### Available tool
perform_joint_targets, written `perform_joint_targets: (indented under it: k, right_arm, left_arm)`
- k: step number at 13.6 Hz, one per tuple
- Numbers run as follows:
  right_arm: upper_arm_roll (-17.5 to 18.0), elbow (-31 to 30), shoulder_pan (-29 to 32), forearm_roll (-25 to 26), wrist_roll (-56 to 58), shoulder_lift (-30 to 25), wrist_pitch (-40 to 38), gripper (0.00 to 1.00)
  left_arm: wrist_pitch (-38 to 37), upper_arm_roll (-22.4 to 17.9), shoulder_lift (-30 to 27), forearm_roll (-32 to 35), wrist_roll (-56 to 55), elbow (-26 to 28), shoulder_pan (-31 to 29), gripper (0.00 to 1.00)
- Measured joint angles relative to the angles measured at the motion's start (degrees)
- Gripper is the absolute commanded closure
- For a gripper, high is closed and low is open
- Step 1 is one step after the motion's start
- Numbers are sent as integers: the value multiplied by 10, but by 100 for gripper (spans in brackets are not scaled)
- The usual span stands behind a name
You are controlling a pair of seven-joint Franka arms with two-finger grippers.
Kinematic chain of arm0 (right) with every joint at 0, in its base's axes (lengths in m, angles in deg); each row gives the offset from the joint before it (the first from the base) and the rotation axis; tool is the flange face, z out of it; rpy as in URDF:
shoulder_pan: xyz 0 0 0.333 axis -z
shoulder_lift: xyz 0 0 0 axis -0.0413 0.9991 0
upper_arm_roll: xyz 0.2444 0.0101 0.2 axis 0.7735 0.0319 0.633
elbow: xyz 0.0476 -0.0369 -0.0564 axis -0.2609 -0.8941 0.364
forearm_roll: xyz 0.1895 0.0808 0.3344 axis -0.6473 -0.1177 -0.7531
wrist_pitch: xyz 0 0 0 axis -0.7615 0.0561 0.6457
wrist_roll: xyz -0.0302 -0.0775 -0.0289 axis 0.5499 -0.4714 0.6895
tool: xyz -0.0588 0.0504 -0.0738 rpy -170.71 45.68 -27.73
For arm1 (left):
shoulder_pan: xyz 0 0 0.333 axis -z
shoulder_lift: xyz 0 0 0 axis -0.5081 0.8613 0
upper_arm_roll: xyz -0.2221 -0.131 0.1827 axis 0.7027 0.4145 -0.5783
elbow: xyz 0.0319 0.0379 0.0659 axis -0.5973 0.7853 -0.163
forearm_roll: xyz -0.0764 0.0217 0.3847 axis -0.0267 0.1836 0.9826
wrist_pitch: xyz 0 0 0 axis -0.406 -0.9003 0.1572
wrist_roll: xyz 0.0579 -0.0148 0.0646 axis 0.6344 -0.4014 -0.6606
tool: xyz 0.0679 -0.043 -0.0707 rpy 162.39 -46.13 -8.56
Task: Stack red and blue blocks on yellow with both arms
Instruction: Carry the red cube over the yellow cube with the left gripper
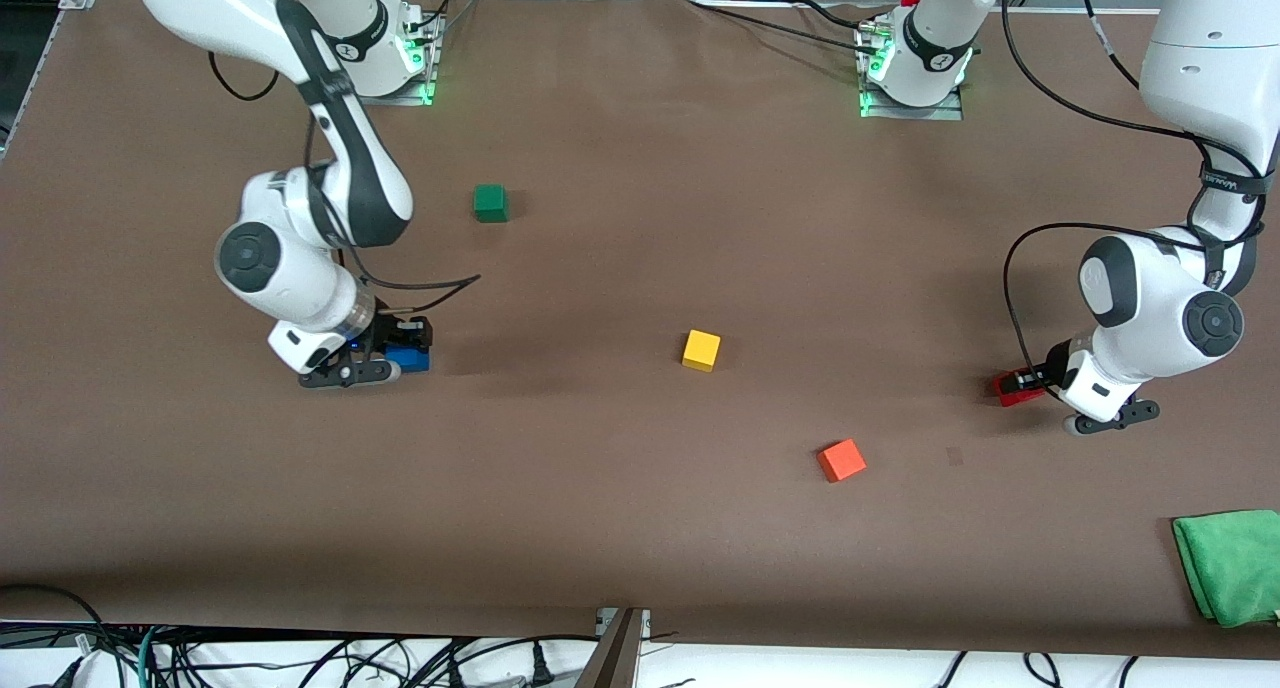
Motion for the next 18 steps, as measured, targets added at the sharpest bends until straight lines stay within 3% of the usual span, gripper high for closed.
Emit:
perform_joint_targets:
  k: [3, 6, 9, 12, 15, 18]
  right_arm:
    - [-14, 100, 1, 0, 0, -17, -145, 89]
    - [-19, 169, 2, 19, 1, -17, -227, 89]
    - [-19, 178, 0, 26, 1, -11, -231, 89]
    - [-18, 180, 0, 26, 0, -6, -231, 89]
    - [-15, 194, -5, 27, -18, -6, -233, 89]
    - [-15, 202, -22, 27, -49, -6, -245, 89]
  left_arm:
    - [-1, 4, -3, 0, 0, -3, 1, 98]
    - [-41, 59, -26, 0, 1, -20, 18, 99]
    - [-111, 88, -42, 0, -6, -77, 105, 87]
    - [-133, 90, -40, 0, -62, -120, 226, 87]
    - [-133, 87, -9, 7, -96, -146, 308, 86]
    - [-132, 83, 39, 18, -129, -188, 353, 86]
